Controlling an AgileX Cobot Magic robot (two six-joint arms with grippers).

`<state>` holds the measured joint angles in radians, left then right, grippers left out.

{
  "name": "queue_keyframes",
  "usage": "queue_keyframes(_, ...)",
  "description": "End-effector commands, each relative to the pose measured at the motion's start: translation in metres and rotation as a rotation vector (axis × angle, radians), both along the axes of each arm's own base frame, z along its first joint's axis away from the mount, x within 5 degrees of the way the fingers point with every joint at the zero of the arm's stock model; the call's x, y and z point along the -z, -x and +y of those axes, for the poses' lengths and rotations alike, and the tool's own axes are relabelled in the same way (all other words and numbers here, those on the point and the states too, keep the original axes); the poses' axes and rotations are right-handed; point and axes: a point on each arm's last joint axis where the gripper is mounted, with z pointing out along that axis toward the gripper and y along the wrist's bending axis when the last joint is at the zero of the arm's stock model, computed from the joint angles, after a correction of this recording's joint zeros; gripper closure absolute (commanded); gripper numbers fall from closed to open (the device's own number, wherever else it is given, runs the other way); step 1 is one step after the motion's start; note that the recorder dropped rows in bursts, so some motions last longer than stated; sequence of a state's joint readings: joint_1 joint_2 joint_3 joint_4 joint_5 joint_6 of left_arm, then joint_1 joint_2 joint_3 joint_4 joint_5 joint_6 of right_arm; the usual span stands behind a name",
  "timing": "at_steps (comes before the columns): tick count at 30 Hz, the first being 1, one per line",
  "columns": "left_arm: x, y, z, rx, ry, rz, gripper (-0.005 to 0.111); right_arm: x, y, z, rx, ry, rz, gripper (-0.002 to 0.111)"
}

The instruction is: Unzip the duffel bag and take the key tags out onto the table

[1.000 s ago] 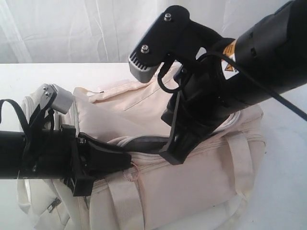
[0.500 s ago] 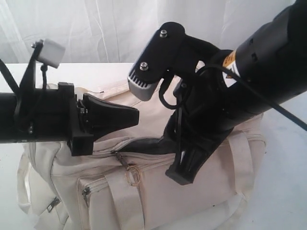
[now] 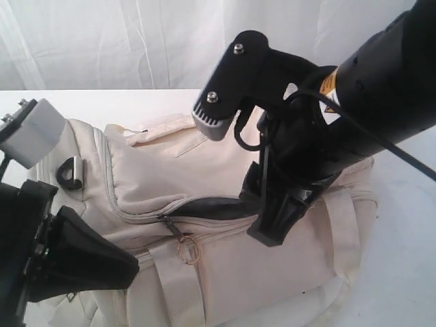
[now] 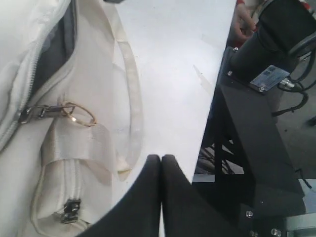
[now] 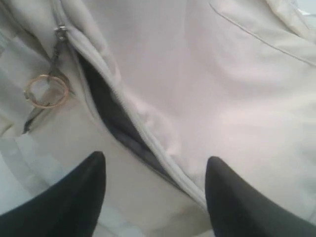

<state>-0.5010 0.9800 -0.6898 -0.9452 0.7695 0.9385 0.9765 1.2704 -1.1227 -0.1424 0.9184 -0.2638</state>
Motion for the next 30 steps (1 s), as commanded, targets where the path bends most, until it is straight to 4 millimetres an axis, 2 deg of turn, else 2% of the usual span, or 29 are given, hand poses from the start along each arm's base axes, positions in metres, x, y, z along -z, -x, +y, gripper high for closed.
queue_keyframes(1,-0.013,0.002,-0.004,0.011,-0.037,-0.012,0.107,-0.003,-0.009,-0.010,0.164,0.035,-0.054,0.052)
queue_keyframes(6,-0.031,-0.009,-0.020,0.018,-0.177,-0.059,0.107,-0.003,-0.014,-0.019,0.232,0.119,-0.108,0.052)
queue_keyframes(9,-0.036,-0.014,-0.036,0.077,-0.318,-0.037,0.107,-0.002,-0.014,-0.024,0.259,0.161,-0.104,0.052)
queue_keyframes(12,-0.037,-0.012,-0.059,0.191,-0.399,-0.094,0.107,-0.002,-0.015,-0.025,0.262,0.174,-0.111,0.052)
queue_keyframes(16,-0.054,-0.005,-0.080,0.274,-0.448,-0.241,0.106,-0.005,-0.019,-0.032,0.329,0.224,-0.167,0.052)
queue_keyframes(19,-0.055,-0.004,-0.085,0.294,-0.535,-0.318,0.095,-0.007,-0.022,-0.040,0.395,0.276,-0.209,0.052)
queue_keyframes(22,-0.046,-0.006,-0.091,0.331,-0.617,-0.369,0.072,-0.007,-0.025,-0.047,0.430,0.294,-0.200,0.055)
queue_keyframes(25,-0.037,-0.008,-0.100,0.350,-0.638,-0.382,0.051,-0.006,-0.031,-0.054,0.473,0.285,-0.175,0.070)
queue_keyframes(29,-0.030,-0.015,-0.109,0.348,-0.668,-0.456,0.048,-0.010,-0.039,-0.067,0.462,0.240,-0.148,0.108)
queue_keyframes(30,-0.027,-0.016,-0.111,0.351,-0.675,-0.468,0.048,-0.012,-0.040,-0.071,0.457,0.211,-0.133,0.108)
